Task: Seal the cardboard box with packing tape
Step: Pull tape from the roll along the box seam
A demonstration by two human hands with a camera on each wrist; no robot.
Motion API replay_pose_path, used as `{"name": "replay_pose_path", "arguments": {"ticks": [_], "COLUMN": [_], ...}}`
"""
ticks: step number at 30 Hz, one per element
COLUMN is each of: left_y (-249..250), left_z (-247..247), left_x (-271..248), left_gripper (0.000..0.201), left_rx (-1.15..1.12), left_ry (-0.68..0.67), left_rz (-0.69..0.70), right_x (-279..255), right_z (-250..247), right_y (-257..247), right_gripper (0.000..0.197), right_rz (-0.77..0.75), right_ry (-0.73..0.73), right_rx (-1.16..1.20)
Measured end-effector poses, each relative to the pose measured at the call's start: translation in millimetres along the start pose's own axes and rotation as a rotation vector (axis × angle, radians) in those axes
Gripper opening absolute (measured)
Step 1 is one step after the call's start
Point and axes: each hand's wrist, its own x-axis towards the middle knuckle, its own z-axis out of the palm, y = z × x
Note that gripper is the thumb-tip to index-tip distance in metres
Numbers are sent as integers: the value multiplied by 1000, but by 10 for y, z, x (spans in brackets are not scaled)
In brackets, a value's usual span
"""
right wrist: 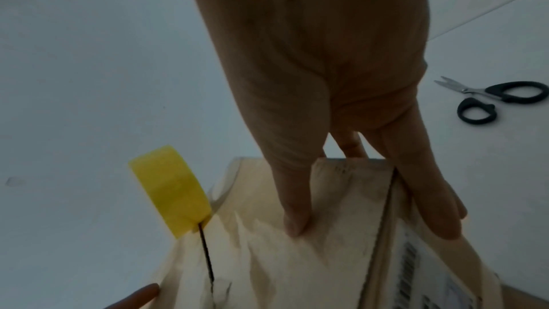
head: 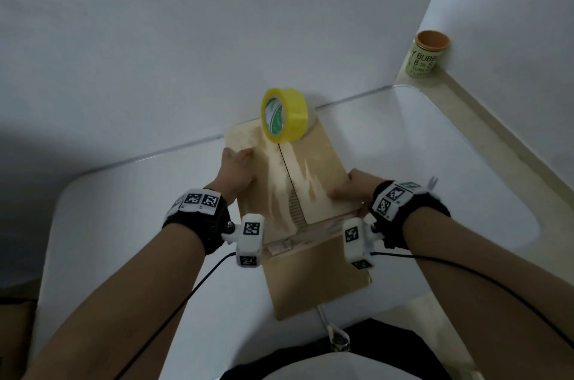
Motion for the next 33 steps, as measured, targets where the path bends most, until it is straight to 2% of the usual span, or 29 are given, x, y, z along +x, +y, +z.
{"name": "replay_pose_path", "arguments": {"ticks": [2,4,6,8,9,12,14,16,18,21,23,26,29,31,33], "left_y": [38,43,73,110,130,175,196,198,238,198,134,63,148,212,218], "left_z": [46,155,268,350,377,332,286,271,251,282,338,427,407,378,382], "left_x": [-68,-181,-349,-537,-590,-526,-488,-443,-448,-387,-355,-360,-462,-507,-504], "left_gripper": [41,63,89,102,105,106,106,109,112,116,126,133,126,121,119], "left_rx": [189,452,552,638,682,687,689,694,690,678,672,725,750,752,751], "left_ry": [-43,-184,-338,-429,-460,-534,-592,-622,-641,-650,-627,-592,-579,-587,-604], "left_rz": [104,135,183,288,334,308,273,248,269,317,347,333,290,279,258], "right_x": [23,81,165,188,175,157,206,260,356,478,540,673,783,787,754], "right_z": [21,65,62,-42,-140,-453,-533,-526,-483,-410,-384,-327,-327,-341,-334], "right_y": [-12,-15,-6,-107,-222,-652,-926,-1100,-1169,-1212,-1239,-1270,-1242,-1220,-1206], "right_gripper": [73,73,74,77,80,74,66,66,72,82,93,104,98,83,77], "right_rz": [-15,-43,-60,-79,-114,-278,-369,-392,-385,-283,-202,-79,6,-8,-58], "right_ry": [1,0,-9,69,132,332,294,256,284,361,394,392,384,419,445], "right_rx": [-79,-118,-261,-338,-259,138,205,157,152,167,176,42,38,100,143]}}
